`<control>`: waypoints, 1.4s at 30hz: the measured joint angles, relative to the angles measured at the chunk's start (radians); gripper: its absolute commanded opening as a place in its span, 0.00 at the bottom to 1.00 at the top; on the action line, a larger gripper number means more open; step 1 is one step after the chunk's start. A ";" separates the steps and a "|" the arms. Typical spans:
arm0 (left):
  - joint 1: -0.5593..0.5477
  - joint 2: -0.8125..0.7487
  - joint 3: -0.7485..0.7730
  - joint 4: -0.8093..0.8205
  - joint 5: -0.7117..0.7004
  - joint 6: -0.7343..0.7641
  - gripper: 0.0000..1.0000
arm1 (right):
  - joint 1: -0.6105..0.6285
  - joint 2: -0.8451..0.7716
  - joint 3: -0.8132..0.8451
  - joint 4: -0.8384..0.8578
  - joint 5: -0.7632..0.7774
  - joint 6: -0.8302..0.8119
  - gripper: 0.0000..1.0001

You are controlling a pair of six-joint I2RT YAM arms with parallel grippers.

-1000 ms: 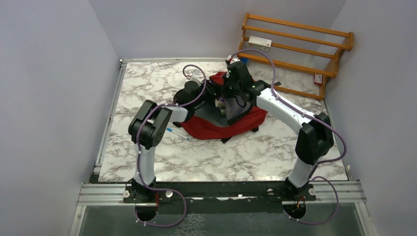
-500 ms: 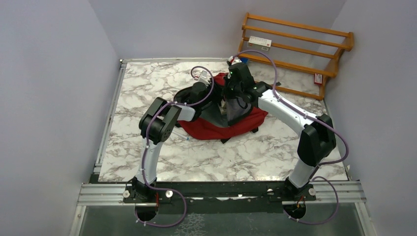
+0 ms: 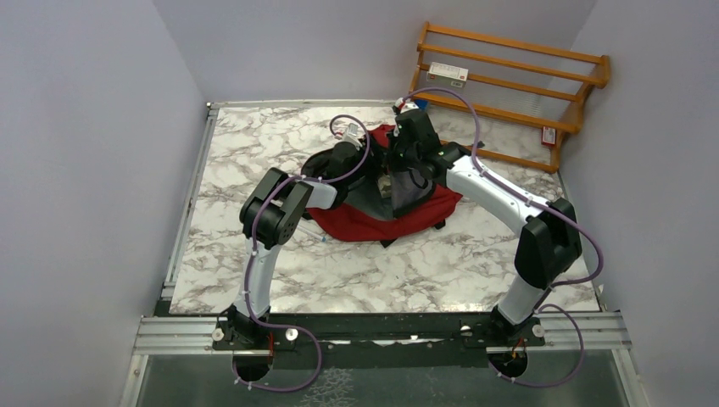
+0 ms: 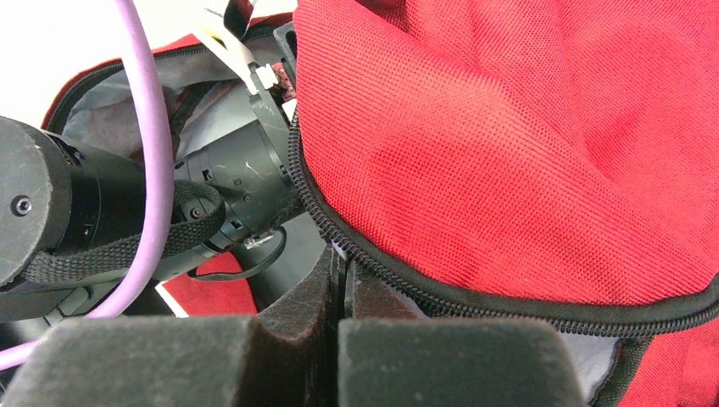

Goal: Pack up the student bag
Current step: Place the book in the student bag, then zip the student bag at the center of the board.

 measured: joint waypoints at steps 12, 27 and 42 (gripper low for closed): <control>0.005 -0.079 -0.026 -0.150 -0.006 0.100 0.91 | 0.000 -0.013 -0.002 -0.001 0.029 -0.004 0.01; 0.061 -0.227 -0.087 -0.337 -0.012 0.225 0.97 | 0.002 -0.013 -0.008 -0.008 0.034 -0.004 0.01; 0.076 -0.539 -0.201 -0.647 -0.101 0.428 0.94 | 0.000 -0.013 -0.037 -0.012 0.042 -0.029 0.01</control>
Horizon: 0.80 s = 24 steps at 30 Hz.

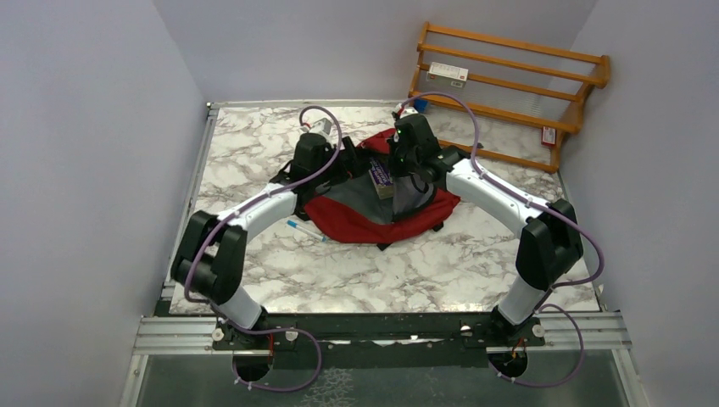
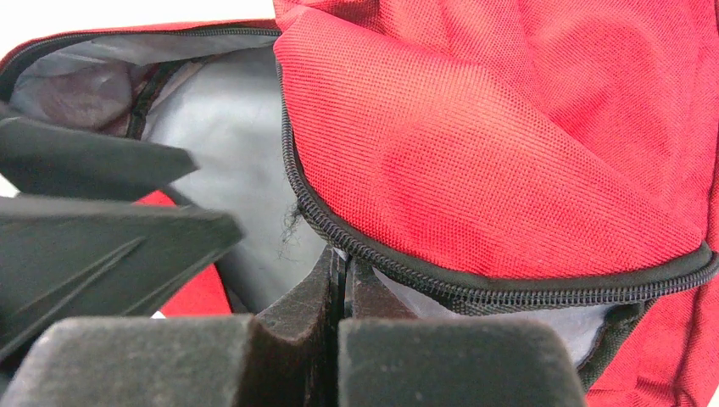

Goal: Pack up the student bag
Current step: Zip the student bag at the center of the board.

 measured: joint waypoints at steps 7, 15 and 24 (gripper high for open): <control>0.000 -0.225 -0.051 -0.186 -0.092 0.122 0.82 | 0.000 0.000 0.000 -0.005 0.000 -0.037 0.01; 0.004 -0.423 -0.083 -0.422 -0.301 0.211 0.80 | 0.000 0.002 0.000 -0.012 -0.010 -0.063 0.01; 0.048 -0.426 -0.082 -0.569 -0.475 0.270 0.94 | 0.000 0.006 -0.003 -0.012 -0.034 -0.069 0.01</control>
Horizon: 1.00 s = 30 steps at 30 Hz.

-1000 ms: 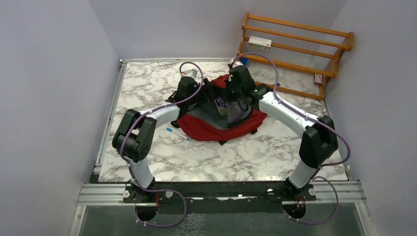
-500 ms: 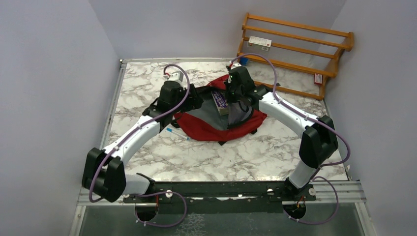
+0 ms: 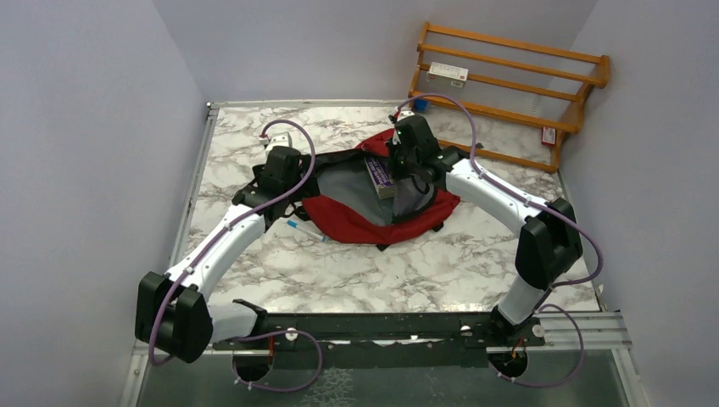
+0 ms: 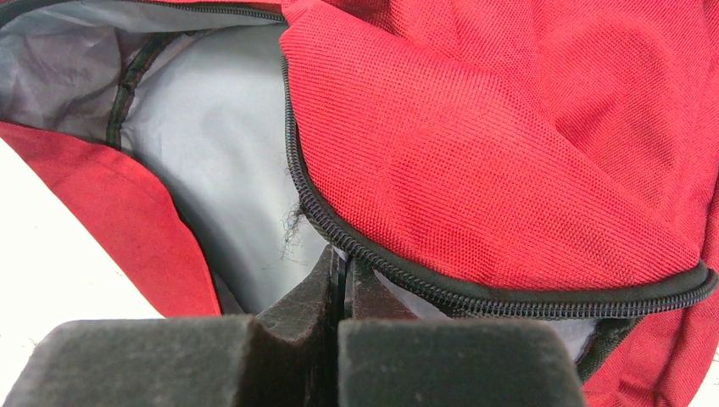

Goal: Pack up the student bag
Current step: Zip the student bag at the center of the board.

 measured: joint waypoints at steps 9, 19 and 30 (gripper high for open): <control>0.040 0.184 0.084 -0.024 -0.084 0.032 0.95 | 0.000 0.000 -0.024 0.001 -0.009 0.000 0.01; 0.094 0.318 0.212 -0.029 -0.092 0.066 0.91 | 0.000 0.000 -0.038 0.006 -0.019 0.000 0.01; 0.155 0.367 0.253 -0.048 -0.048 0.113 0.75 | 0.000 0.006 -0.040 0.008 -0.020 0.000 0.01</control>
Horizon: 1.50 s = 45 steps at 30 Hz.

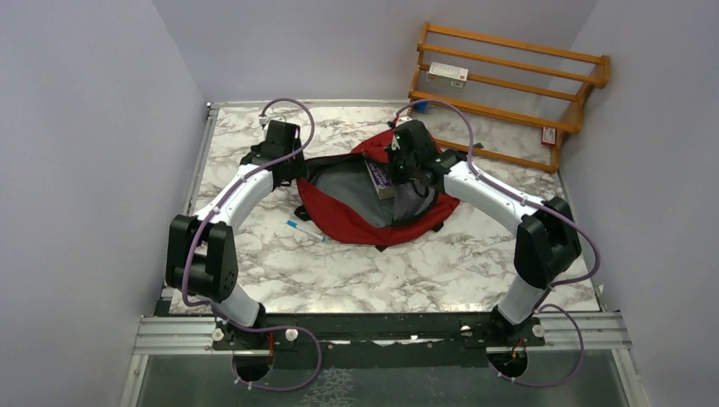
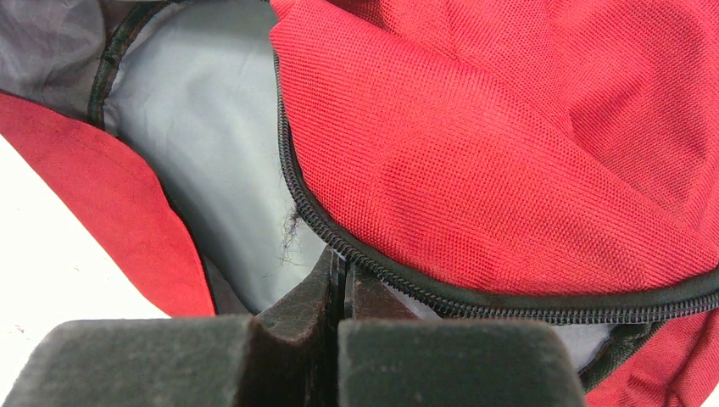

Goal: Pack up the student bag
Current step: Zip the student bag at the center of the board.

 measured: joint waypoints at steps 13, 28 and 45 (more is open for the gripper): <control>0.000 0.001 -0.012 -0.026 0.167 0.050 0.62 | 0.000 0.009 0.000 0.000 -0.003 0.000 0.01; 0.008 0.001 -0.066 -0.060 0.180 0.077 0.20 | 0.000 0.022 0.000 0.000 -0.006 0.001 0.01; 0.084 0.013 0.040 -0.066 0.330 0.083 0.00 | 0.000 0.031 0.001 -0.002 -0.003 -0.002 0.21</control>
